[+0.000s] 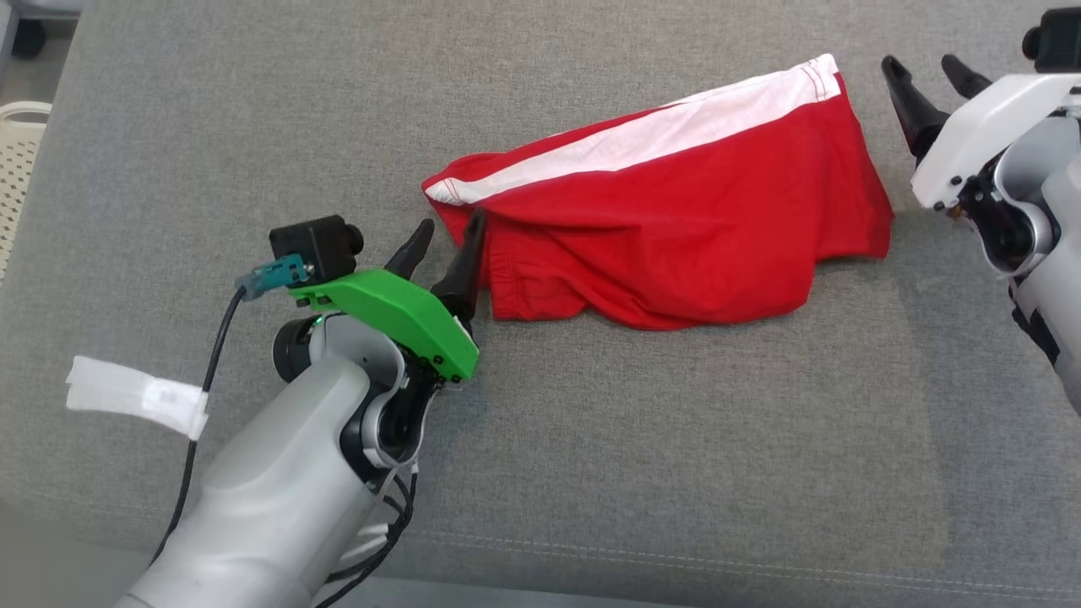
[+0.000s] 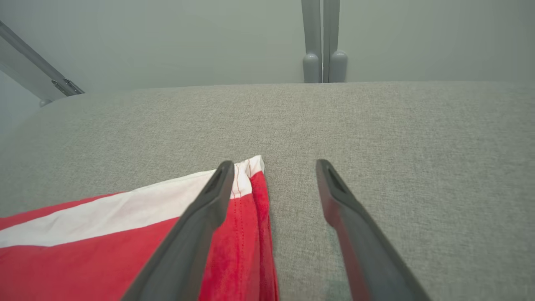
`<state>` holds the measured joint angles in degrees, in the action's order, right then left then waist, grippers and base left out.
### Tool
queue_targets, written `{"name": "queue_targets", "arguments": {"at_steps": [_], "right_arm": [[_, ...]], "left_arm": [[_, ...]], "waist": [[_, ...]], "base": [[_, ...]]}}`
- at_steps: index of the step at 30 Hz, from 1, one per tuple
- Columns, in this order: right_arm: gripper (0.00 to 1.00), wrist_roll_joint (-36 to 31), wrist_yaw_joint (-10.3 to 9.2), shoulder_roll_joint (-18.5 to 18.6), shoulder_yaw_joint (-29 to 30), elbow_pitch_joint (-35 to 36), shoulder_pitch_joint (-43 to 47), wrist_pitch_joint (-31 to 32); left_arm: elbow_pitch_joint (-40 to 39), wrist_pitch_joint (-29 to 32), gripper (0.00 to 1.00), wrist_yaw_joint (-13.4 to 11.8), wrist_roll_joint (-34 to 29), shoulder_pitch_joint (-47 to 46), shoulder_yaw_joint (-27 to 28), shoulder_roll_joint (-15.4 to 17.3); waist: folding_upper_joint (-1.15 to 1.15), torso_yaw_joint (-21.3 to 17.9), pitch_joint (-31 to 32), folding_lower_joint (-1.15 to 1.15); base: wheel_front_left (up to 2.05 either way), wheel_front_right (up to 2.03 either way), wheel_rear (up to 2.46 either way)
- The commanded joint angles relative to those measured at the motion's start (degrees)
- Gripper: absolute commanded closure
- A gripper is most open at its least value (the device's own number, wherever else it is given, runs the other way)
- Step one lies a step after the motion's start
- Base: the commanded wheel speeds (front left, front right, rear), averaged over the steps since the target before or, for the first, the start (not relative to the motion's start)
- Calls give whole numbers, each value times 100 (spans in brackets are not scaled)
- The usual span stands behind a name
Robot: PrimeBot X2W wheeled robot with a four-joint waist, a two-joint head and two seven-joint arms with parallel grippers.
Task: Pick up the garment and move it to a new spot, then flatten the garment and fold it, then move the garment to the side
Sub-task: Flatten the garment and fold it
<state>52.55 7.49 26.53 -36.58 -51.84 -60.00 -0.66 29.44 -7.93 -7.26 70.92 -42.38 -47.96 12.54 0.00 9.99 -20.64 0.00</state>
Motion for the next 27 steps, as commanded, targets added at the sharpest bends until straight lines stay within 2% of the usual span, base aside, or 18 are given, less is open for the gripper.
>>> {"name": "queue_targets", "arguments": {"at_steps": [1,9,15,17,25,26,27], "right_arm": [[0,83,0,27,-10,-13,150,-18],[0,451,0,-97,-78,-216,564,159],[0,644,0,-175,-68,-583,634,458],[0,759,0,-214,-43,-756,666,617],[0,843,1,-394,-156,-1174,745,984],[15,848,2,-436,-181,-1194,752,1022],[65,785,2,-494,-262,-1208,752,1052]], "left_arm": [[-144,-78,0,-61,-117,132,8,112],[-1232,-603,0,-513,-619,844,18,590],[-1962,-734,0,-864,-1152,1374,311,679],[-2295,-731,0,-949,-1451,1639,598,610],[-2706,-723,0,-885,-1993,2228,1095,470],[-2731,-723,0,-876,-2025,2276,1137,453],[-2767,-724,0,-842,-2067,2353,1197,426]], "waist": [[0,-36,65,0],[0,-20,229,0],[0,211,253,0],[0,348,265,0],[0,604,304,0],[0,620,307,0],[0,642,315,0]], "base": [[0,0,0],[0,0,0],[0,0,0],[0,0,0],[0,0,0],[0,0,0],[0,0,0]]}}
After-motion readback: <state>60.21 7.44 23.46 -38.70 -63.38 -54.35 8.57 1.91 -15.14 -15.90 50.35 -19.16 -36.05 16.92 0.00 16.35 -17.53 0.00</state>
